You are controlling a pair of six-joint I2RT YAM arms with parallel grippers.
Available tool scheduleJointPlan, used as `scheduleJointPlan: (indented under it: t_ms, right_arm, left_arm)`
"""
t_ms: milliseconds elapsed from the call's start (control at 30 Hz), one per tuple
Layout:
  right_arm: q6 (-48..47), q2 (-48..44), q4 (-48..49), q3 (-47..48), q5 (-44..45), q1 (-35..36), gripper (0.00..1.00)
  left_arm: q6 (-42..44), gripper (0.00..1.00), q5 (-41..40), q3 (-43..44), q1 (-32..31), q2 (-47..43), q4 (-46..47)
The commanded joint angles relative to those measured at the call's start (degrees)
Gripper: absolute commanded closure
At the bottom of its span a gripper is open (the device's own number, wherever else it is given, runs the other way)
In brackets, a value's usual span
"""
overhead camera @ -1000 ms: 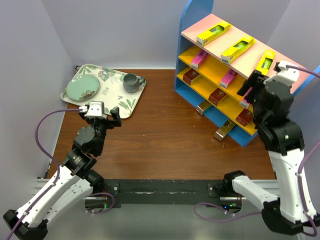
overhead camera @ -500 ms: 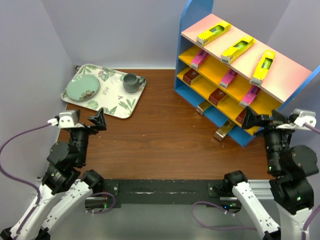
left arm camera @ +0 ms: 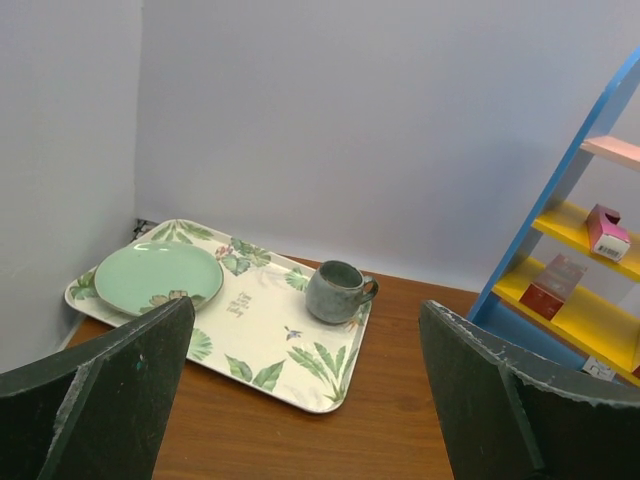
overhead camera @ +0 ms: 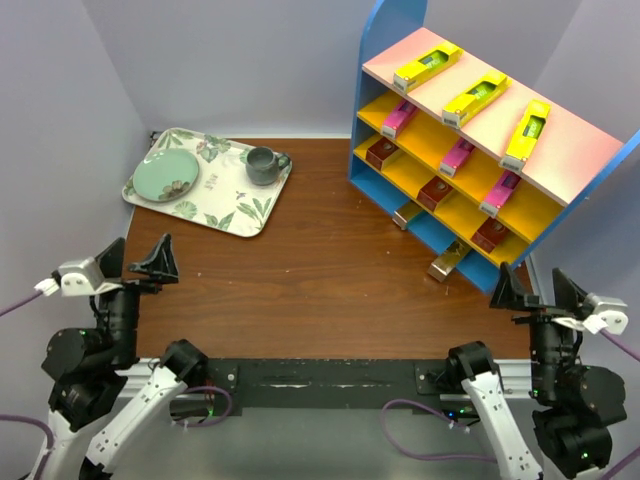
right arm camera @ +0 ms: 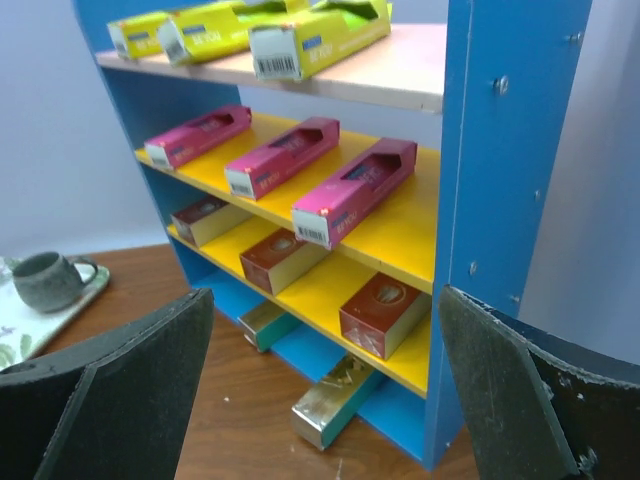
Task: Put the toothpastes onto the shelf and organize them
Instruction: Reset both arms
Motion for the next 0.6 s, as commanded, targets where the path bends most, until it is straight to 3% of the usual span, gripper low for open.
scheduleJointPlan:
  t_ms: [0,567]
  right_arm:
    - [-1.4,-1.5,-3.9,-0.8,2.0,0.0,0.02]
    - [-1.1,-1.9,-4.0,-1.5,-0.4,0.0,0.02]
  left_arm:
    - [-1.7,0.00,-0.5,1.3,0.2,-4.2,-4.0]
    - [-5.8,0.00,-2.3,1.8,0.3,-8.3,-9.8]
